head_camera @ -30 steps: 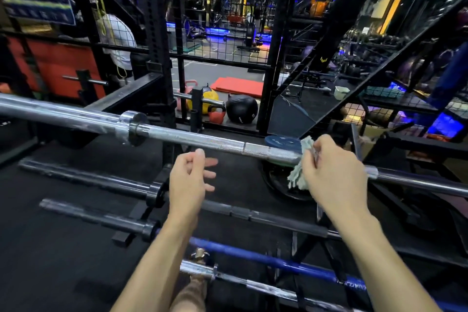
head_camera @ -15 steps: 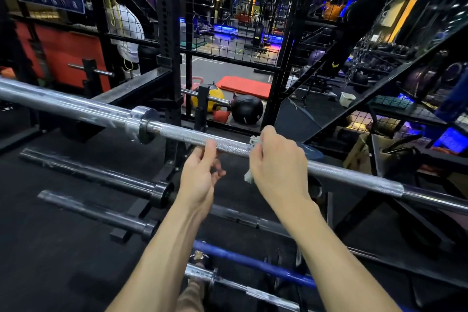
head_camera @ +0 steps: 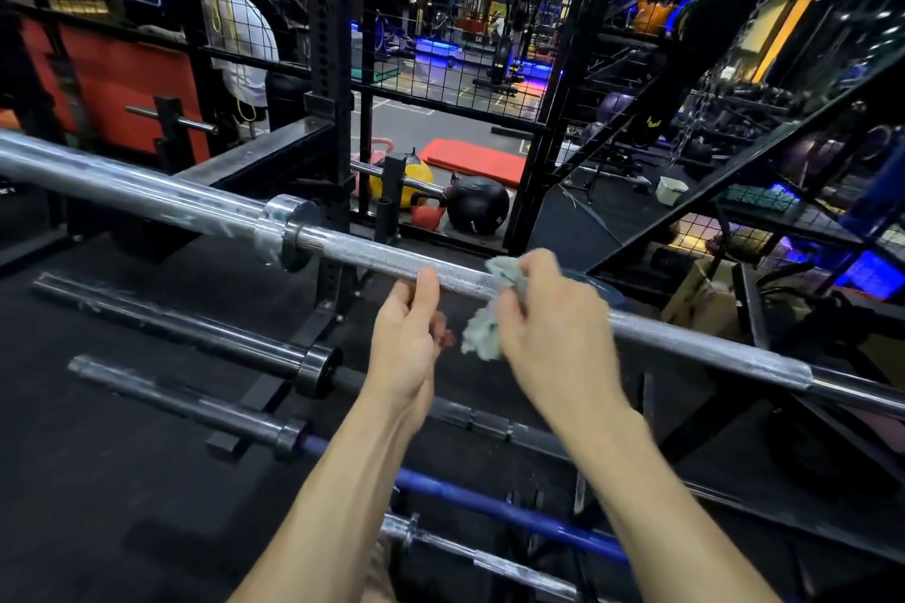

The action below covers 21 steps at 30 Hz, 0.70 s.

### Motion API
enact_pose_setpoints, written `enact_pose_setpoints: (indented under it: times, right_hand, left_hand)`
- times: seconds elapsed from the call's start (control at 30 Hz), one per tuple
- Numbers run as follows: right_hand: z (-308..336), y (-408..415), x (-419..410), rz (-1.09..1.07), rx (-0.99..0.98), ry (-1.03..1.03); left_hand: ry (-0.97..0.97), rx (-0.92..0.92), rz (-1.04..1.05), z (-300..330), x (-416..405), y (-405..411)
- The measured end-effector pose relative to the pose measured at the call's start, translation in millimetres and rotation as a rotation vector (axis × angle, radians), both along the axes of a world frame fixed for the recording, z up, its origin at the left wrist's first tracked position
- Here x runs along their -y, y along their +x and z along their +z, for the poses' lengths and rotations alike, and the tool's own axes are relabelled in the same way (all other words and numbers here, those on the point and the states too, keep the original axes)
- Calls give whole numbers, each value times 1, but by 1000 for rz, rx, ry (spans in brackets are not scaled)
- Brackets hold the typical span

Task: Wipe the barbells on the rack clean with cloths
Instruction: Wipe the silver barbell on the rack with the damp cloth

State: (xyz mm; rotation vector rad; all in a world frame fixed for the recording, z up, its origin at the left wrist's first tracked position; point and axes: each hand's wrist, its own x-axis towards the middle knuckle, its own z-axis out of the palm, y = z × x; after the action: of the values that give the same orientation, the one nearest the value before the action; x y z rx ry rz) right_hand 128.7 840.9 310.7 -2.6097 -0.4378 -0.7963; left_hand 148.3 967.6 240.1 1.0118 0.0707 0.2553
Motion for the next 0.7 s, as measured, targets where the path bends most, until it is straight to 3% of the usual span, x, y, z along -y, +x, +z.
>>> enact_pose_setpoints:
  times: [0.13,0.43,0.7]
  right_hand:
    - [7,11,-57,77,-82,-106]
    - [-1,-18,39,-125,-34,-4]
    - [12,8,-20,-24,-29,-30]
  left_hand:
    - [57,20,-37,1,-7,-5]
    - [22,-52,25,2,-9,-2]
    - [19,-47,-43,2,-12,-2]
